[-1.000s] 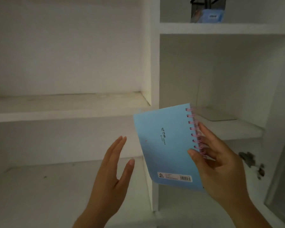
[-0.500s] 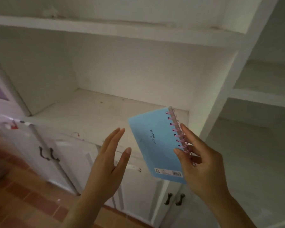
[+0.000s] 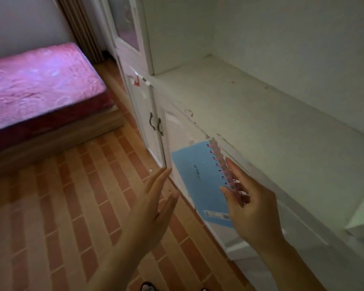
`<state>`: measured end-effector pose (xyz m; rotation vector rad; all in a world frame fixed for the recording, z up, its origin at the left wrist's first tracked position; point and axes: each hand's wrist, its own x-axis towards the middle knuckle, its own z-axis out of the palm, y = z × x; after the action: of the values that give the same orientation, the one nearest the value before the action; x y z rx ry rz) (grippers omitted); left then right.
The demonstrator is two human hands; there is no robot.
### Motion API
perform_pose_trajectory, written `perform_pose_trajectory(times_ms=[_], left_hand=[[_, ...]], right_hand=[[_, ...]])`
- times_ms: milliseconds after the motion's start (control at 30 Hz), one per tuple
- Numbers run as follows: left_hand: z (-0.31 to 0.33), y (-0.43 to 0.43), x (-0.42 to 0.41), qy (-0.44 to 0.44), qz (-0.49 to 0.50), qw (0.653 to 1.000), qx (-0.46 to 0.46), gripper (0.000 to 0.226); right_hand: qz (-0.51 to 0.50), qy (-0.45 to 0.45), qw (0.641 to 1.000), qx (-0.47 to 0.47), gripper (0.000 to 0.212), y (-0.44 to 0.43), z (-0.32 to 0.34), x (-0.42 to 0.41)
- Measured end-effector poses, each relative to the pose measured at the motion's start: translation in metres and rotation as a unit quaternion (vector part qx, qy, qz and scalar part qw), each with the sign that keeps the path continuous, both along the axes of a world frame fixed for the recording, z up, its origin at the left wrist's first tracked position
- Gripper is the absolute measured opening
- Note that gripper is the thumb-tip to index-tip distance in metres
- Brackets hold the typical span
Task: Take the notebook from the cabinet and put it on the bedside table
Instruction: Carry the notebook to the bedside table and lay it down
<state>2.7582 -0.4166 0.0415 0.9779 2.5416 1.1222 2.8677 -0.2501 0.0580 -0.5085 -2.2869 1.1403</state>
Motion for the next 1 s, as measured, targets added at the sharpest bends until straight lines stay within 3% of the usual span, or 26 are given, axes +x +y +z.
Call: perform_pose_trajectory(times_ms=[267, 467, 733, 1000], left_hand=[[-0.007, -0.119, -0.027, -0.006, 0.162, 0.987, 0.012, 0.052], [-0.004, -0.235, -0.064, 0.017, 0.238, 0.971, 0.025, 0.051], [-0.003, -0.389, -0.098, 0.028, 0.39, 0.919, 0.053, 0.045], [-0.024, -0.478, -0.162, -0.01, 0.484, 0.872, 0.079, 0.054]], right_hand=[[0.158, -0.015, 0.987, 0.012, 0.061, -0.094, -0.007, -0.086], [0.252, -0.025, 0.964, 0.079, 0.069, -0.204, -0.019, -0.157], [0.401, -0.041, 0.91, 0.1, 0.069, -0.366, -0.027, -0.25], [0.466, -0.059, 0.879, 0.083, 0.061, -0.454, -0.035, -0.343]])
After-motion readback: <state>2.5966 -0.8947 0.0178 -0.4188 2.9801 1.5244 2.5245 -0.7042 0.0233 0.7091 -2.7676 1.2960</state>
